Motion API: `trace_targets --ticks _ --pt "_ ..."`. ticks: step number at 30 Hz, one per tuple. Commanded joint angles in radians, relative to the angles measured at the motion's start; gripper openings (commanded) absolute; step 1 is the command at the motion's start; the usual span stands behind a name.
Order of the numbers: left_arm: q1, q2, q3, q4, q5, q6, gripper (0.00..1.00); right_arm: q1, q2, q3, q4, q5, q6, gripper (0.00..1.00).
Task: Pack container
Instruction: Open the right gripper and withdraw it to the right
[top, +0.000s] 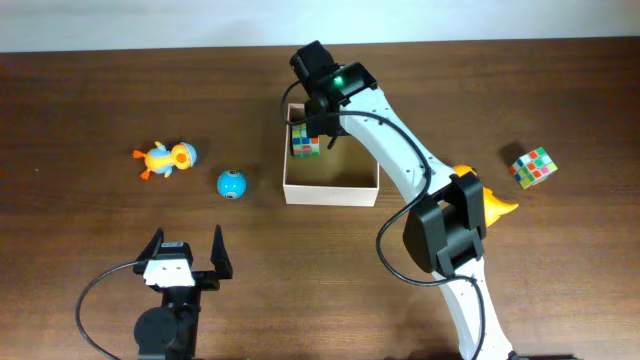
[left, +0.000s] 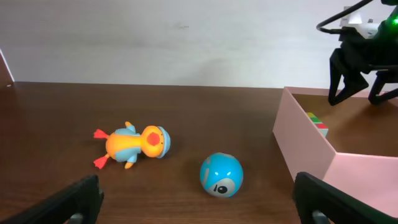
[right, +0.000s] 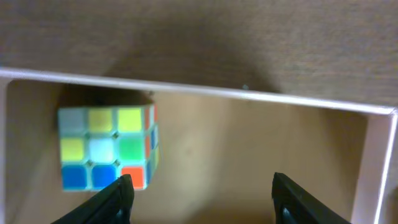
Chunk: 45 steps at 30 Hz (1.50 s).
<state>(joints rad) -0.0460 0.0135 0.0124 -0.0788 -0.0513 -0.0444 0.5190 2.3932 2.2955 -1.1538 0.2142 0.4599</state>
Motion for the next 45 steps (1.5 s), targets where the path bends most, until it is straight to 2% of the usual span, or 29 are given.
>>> trace_targets --ticks 1,11,16,33,40,45 --pt "-0.006 -0.008 -0.002 -0.002 0.011 0.019 0.99 -0.024 0.005 -0.052 0.026 0.060 -0.010 0.66" --pt "-0.006 -0.008 -0.002 -0.002 0.011 0.019 0.99 -0.042 0.005 -0.193 0.150 0.004 -0.038 0.66" --pt "-0.006 -0.008 -0.002 -0.002 0.011 0.019 0.99 -0.042 0.005 -0.193 0.184 -0.081 -0.087 0.66" --pt "-0.006 -0.008 -0.002 -0.002 0.011 0.019 0.99 -0.042 0.005 -0.192 0.220 -0.256 -0.115 0.65" --pt "-0.006 -0.008 -0.002 -0.002 0.011 0.019 0.99 -0.057 -0.006 -0.170 0.206 -0.233 -0.158 0.65" --pt "-0.006 -0.008 -0.002 -0.002 0.011 0.019 0.99 -0.069 -0.020 -0.044 0.088 -0.202 -0.180 0.66"
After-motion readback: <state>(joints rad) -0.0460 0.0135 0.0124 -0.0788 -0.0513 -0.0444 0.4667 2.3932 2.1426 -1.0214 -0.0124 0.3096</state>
